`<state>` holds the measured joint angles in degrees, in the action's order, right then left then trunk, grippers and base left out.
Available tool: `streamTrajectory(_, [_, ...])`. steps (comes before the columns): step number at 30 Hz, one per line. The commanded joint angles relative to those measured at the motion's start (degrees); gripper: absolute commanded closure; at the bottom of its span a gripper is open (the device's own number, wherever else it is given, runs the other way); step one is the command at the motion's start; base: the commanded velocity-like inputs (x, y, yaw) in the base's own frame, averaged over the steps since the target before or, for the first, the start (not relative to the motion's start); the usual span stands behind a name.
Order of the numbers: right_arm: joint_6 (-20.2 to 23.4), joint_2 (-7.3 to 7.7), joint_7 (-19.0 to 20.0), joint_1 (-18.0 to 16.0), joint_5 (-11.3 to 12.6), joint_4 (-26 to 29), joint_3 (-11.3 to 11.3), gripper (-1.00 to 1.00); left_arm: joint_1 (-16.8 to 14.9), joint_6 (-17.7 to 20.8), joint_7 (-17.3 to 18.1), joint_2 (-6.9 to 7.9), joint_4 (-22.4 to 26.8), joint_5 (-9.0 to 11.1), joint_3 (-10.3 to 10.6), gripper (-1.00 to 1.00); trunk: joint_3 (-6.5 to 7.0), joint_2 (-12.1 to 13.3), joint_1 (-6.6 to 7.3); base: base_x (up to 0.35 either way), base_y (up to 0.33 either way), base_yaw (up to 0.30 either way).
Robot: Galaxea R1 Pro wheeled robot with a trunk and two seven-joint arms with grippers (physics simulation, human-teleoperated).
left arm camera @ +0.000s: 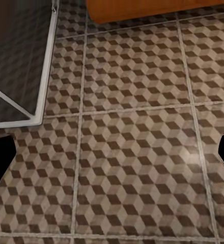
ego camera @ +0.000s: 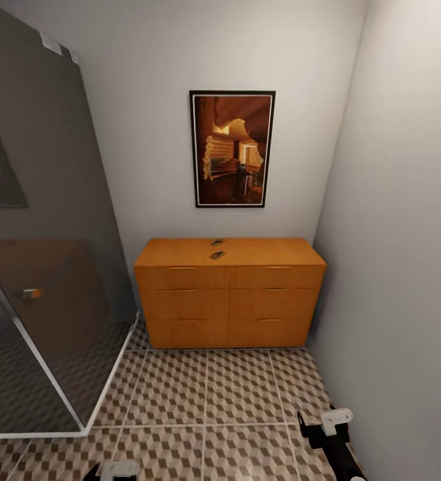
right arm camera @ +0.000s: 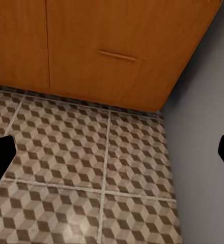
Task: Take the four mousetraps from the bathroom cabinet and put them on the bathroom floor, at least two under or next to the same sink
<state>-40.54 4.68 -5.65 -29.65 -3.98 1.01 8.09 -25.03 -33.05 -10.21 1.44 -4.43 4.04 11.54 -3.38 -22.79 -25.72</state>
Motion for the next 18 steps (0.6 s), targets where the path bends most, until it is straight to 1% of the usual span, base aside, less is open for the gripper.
streamTrajectory(1, [-0.07,0.02,-0.59,-0.06,-0.42,-0.04,0.35,-1.00,-0.11,-0.37,-0.10,-0.03,-0.22,0.39,0.50,-1.00,-0.13,-0.12,-0.07,0.282,-0.095,0.000])
streamTrajectory(14, [-0.07,0.02,-0.59,-0.06,-0.42,-0.04,0.35,-1.00,-0.11,-0.37,-0.11,-0.03,-0.22,0.42,0.50,-1.00,-0.13,-0.12,-0.07,0.281,-0.087,0.000])
streamTrajectory(18, [-0.07,0.02,-0.59,-0.06,-0.42,-0.04,0.35,-1.00,-0.11,-0.37,-0.12,-0.03,-0.22,0.40,0.50,-1.00,-0.13,-0.12,-0.07,0.235,-0.031,0.000])
